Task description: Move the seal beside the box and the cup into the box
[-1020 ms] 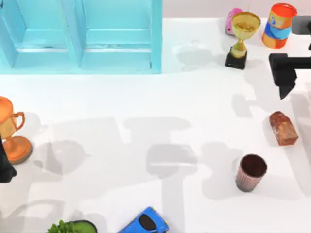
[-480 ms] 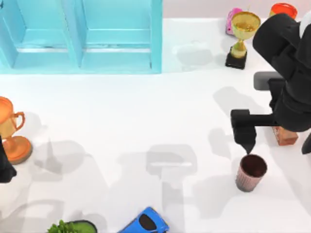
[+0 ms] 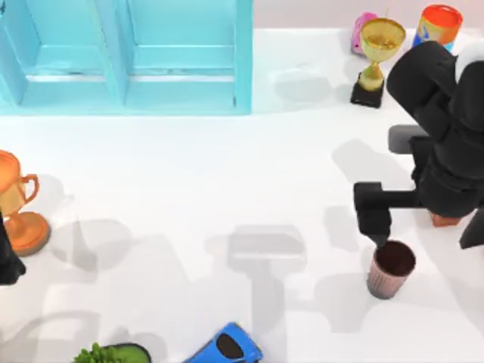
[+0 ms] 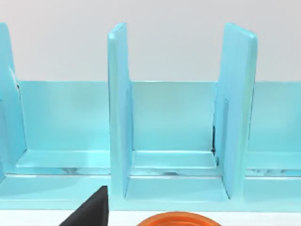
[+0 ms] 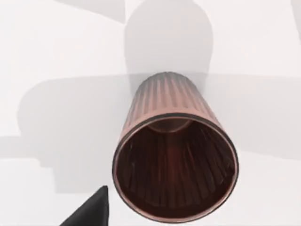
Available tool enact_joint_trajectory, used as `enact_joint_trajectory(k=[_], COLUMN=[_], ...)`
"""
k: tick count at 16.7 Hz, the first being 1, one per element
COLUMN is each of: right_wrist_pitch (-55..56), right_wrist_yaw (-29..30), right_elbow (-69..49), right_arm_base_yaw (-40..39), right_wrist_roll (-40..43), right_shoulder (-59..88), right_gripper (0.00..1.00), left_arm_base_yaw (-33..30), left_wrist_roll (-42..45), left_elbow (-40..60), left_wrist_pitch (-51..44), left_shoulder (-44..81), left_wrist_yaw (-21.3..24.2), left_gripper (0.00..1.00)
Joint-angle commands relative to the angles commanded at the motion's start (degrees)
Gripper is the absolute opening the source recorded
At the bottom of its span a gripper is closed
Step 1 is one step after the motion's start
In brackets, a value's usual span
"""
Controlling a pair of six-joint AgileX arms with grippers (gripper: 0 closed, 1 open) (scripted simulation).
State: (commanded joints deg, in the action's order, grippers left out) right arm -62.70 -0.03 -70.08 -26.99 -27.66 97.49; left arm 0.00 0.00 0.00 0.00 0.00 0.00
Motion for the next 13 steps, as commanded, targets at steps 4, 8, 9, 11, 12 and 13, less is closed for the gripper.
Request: enact_joint_trajectory(k=[4, 8, 9, 11, 12, 13], right_wrist_pitch=[8.8, 12.4, 12.4, 12.4, 12.4, 12.4], right_wrist_yaw=[0.0, 0.0, 0.0, 0.0, 0.0, 0.0], right_elbow=[6.3, 9.0, 9.0, 9.0, 9.0, 9.0], right_arm_base_yaw=[-0.2, -0.3, -0.3, -0.3, -0.3, -0.3], right_wrist_roll=[-0.2, -0.3, -0.3, -0.3, -0.3, -0.3], right_shoulder=[2.4, 3.5, 3.5, 3.5, 3.5, 3.5], right_gripper=[1.0, 1.0, 1.0, 1.0, 0.92, 0.85], left_arm_base_yaw=[0.0, 0.0, 0.0, 0.0, 0.0, 0.0], left_wrist_roll=[0.0, 0.0, 0.0, 0.0, 0.0, 0.0], left_elbow=[0.0, 0.0, 0.0, 0.0, 0.0, 0.0], left_wrist_pitch=[0.0, 0.0, 0.0, 0.0, 0.0, 0.0], left_shoulder=[0.0, 0.0, 0.0, 0.0, 0.0, 0.0], left_wrist_yaw=[0.0, 0.0, 0.0, 0.0, 0.0, 0.0], left_gripper=[1.0, 1.0, 1.0, 1.0, 1.0, 1.0])
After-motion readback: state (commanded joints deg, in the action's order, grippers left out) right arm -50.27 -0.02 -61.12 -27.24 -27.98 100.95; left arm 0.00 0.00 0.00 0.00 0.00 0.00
